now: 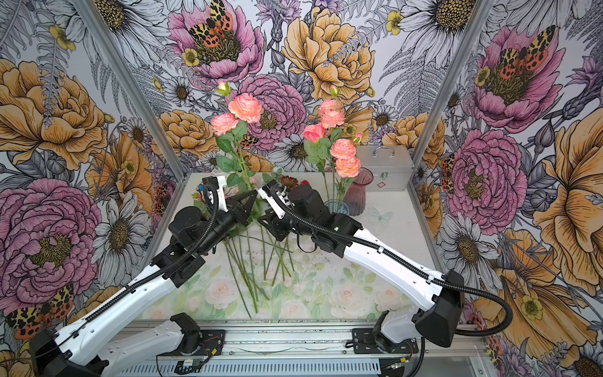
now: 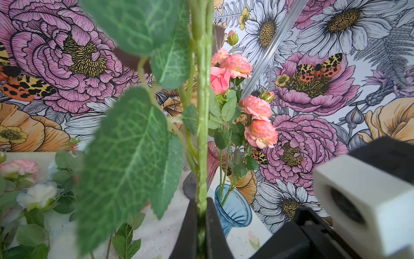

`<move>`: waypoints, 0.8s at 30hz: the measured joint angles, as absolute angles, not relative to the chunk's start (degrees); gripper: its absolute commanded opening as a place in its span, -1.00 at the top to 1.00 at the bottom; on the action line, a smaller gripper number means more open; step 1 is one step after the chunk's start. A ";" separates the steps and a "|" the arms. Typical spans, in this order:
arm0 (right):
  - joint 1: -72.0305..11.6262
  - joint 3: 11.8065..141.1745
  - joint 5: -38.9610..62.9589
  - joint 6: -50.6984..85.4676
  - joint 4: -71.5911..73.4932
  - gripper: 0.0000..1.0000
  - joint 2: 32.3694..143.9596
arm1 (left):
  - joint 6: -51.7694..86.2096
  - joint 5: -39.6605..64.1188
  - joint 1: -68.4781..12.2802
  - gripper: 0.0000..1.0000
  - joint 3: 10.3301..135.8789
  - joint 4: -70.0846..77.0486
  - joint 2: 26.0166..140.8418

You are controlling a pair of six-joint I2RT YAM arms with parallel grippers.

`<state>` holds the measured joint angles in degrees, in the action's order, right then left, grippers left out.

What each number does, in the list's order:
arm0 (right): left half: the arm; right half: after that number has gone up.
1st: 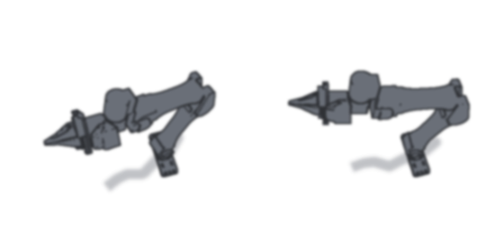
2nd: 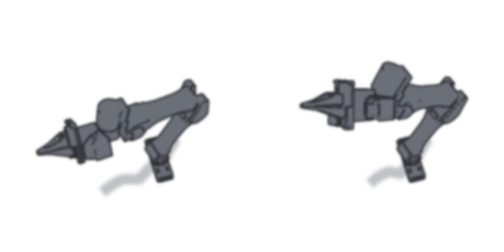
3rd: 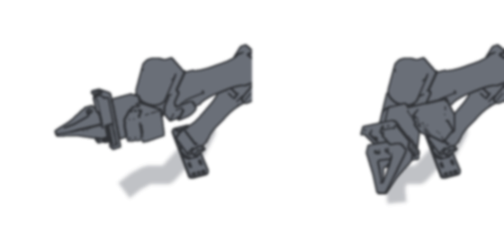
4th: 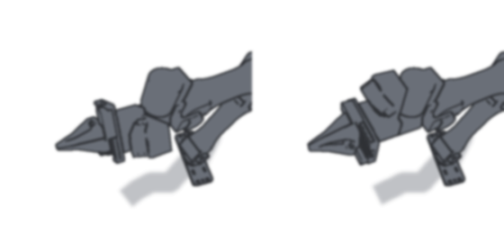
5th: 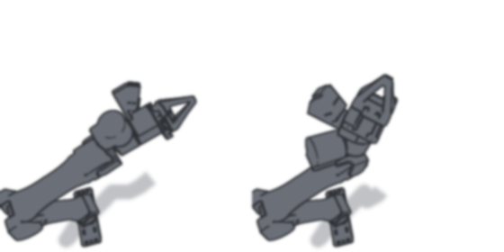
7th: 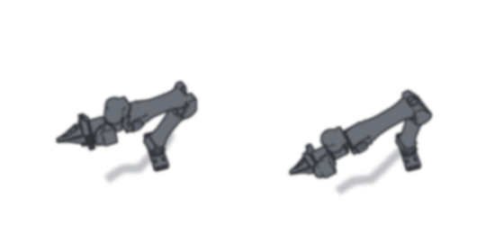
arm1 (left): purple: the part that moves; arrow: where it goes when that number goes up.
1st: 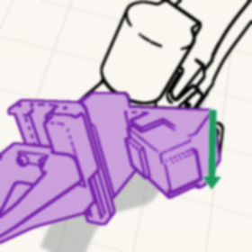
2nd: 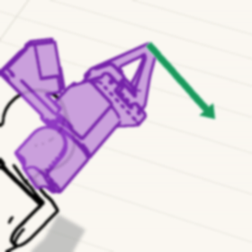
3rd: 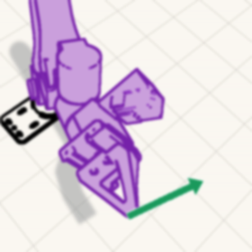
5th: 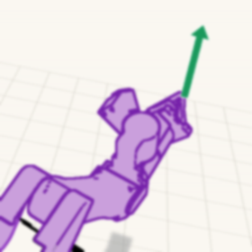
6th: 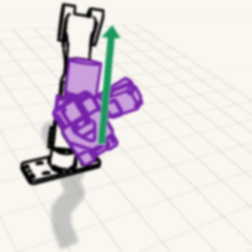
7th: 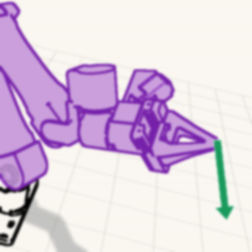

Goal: Place the pink flowers into the vase
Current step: Pick up the flower at the center of the board.

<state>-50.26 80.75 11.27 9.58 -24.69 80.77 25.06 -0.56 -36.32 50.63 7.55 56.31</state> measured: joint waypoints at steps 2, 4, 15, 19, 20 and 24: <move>-50.35 80.75 11.38 9.65 -24.51 0.36 80.82 | 25.21 -0.56 -36.42 1.00 50.63 7.95 56.31; -50.43 80.90 11.49 9.65 -24.16 0.38 80.73 | 25.39 -0.58 -36.42 1.00 50.63 8.08 56.34; -50.46 83.00 11.25 9.67 -23.70 0.50 80.84 | 28.21 -0.54 -36.60 1.00 50.63 11.53 56.77; -50.46 84.44 11.22 9.63 -23.35 0.48 81.21 | 29.41 -0.54 -36.64 1.00 50.50 12.75 56.75; -50.46 84.66 11.18 9.65 -23.27 0.47 81.41 | 29.74 -0.51 -36.64 1.00 50.46 13.02 56.71; -50.46 84.71 10.79 9.65 -23.29 0.46 82.32 | 30.39 -0.51 -36.69 1.00 50.46 13.17 56.69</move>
